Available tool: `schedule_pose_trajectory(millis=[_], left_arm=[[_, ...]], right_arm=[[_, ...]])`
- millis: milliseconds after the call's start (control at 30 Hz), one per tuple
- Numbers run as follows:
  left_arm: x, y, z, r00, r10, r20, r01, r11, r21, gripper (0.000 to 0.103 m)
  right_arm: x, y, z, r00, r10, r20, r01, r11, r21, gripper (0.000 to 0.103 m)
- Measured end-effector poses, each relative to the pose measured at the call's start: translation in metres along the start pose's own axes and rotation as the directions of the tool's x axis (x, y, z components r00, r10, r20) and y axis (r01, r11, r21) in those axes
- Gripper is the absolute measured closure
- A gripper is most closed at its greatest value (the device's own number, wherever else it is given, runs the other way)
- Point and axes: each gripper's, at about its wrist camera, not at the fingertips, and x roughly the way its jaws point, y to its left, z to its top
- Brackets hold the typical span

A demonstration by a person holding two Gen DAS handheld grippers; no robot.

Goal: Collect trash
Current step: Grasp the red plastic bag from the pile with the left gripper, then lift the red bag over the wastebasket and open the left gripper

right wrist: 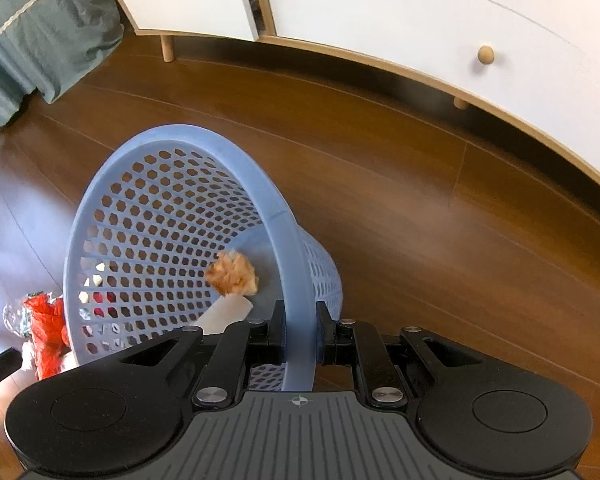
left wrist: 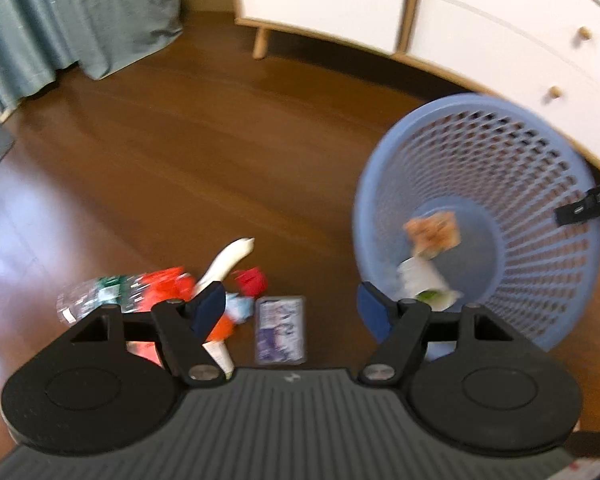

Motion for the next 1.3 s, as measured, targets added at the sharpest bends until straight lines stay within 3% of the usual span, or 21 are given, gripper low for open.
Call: schedule_pose_trajectory(millis=[200, 367, 533, 733, 867, 1100, 1300], left_arm=[[0.001, 0.038, -0.016, 0.996, 0.092, -0.010, -0.091, 0.996, 0.003, 0.034], [0.006, 0.084, -0.043, 0.988, 0.151, -0.012, -0.152, 0.987, -0.059, 0.034], [0.024, 0.106, -0.084, 0.990, 0.138, -0.005, -0.138, 0.990, -0.005, 0.033], [0.062, 0.124, -0.126, 0.990, 0.124, -0.068, -0.125, 0.992, -0.009, 0.033], [0.086, 0.129, -0.120, 0.991, 0.115, -0.074, -0.118, 0.993, -0.033, 0.033], [0.127, 0.117, -0.099, 0.990, 0.115, -0.081, -0.113, 0.993, 0.031, 0.036], [0.157, 0.113, -0.098, 0.981, 0.144, -0.132, -0.139, 0.989, 0.052, 0.060]], right_arm=[[0.004, -0.006, 0.001, 0.999, 0.034, -0.027, -0.033, 0.999, 0.033, 0.094], [0.006, -0.019, -0.001, 0.998, 0.046, -0.049, -0.042, 0.995, 0.089, 0.094], [0.003, -0.013, -0.001, 0.999, 0.030, -0.040, -0.028, 0.998, 0.063, 0.094], [0.002, -0.009, -0.002, 0.999, 0.007, -0.031, -0.005, 0.999, 0.049, 0.094], [0.001, -0.006, -0.003, 1.000, -0.012, -0.027, 0.013, 0.999, 0.034, 0.094], [0.002, -0.003, -0.001, 0.999, -0.030, -0.025, 0.030, 0.999, 0.021, 0.094], [0.006, 0.004, 0.000, 0.999, -0.042, -0.014, 0.042, 0.999, -0.009, 0.094]])
